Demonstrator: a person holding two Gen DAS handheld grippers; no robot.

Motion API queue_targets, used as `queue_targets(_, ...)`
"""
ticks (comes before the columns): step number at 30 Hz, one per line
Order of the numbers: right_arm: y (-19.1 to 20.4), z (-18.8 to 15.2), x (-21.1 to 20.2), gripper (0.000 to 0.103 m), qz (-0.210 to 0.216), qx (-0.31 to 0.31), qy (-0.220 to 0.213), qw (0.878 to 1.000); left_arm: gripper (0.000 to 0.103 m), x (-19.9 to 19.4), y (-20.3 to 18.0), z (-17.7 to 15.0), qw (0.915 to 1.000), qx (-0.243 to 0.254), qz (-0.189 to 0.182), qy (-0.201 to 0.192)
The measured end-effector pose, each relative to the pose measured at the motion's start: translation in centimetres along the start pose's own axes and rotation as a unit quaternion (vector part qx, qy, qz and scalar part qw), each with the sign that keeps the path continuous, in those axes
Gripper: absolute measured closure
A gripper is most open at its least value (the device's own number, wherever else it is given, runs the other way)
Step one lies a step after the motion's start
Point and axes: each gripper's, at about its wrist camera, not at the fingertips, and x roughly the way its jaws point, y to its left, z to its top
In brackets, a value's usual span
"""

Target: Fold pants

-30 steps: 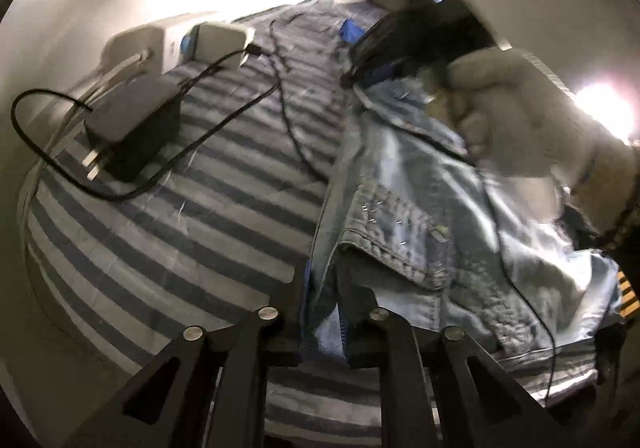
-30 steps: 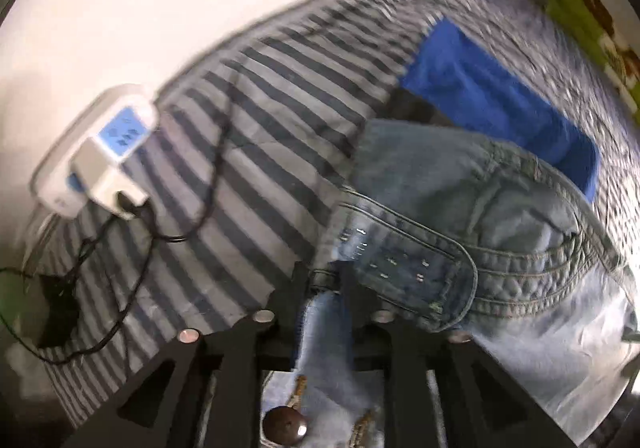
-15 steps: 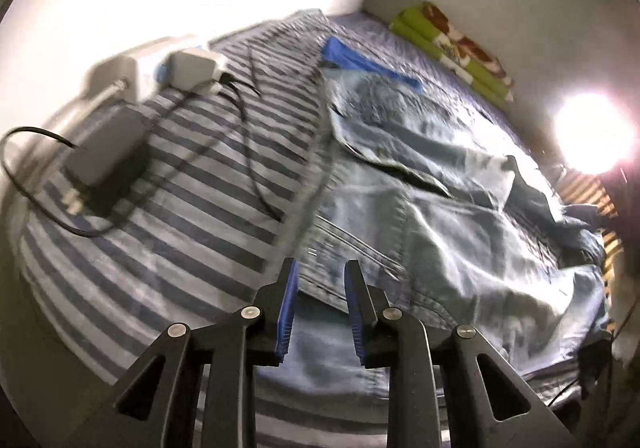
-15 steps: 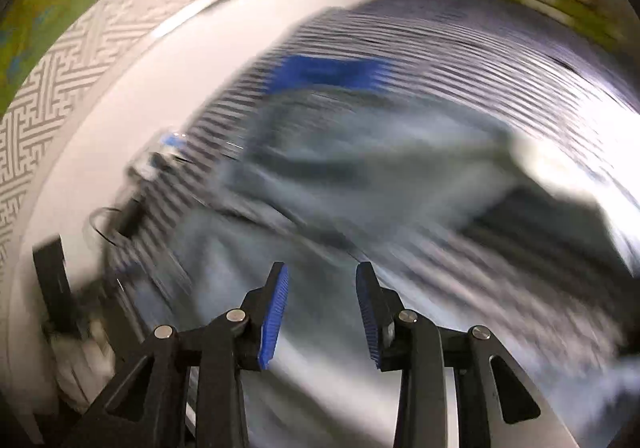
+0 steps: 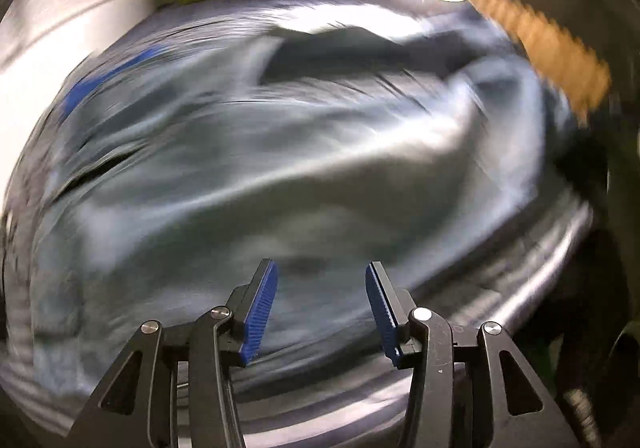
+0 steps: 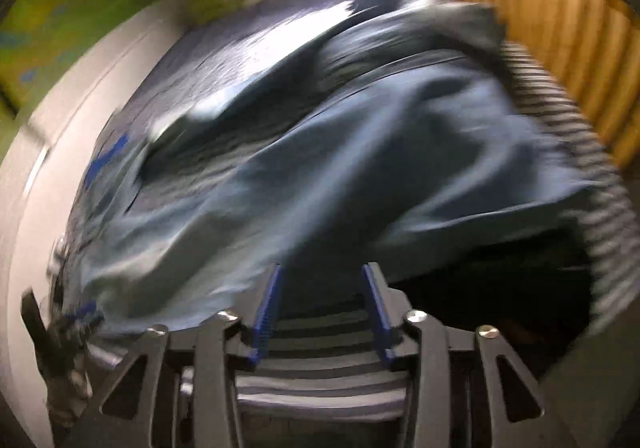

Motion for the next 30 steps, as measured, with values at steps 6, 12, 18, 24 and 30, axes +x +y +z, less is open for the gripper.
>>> queue_targets(6, -10.5, 0.8, -2.3, 0.049, -0.031, 0.094, -0.036, 0.994, 0.043, 3.8, -7.8, 1.8, 0.9931, 0.099, -0.008, 0.063)
queue_targets(12, -18.1, 2.2, -1.1, 0.049, 0.02, 0.191, -0.039, 0.981, 0.044, 6.4, -10.7, 3.3, 0.9892, 0.113, 0.014, 0.092)
queue_targets(18, -22.2, 5.8, -0.3, 0.049, 0.002, 0.198, -0.041, 0.979, 0.068, 7.1, -11.6, 4.2, 0.9872, 0.117, 0.025, 0.105)
queue_targets(24, -25.1, 5.8, 4.0, 0.049, 0.033, 0.245, 0.042, 0.968, 0.086, 7.6, -12.7, 5.0, 0.986, 0.112, 0.045, 0.115)
queue_targets(30, -23.9, 6.3, 1.4, 0.09, 0.082, 0.232, 0.003, 0.969, 0.097, 5.8, -12.5, 6.0, 0.9894, 0.091, 0.051, 0.101)
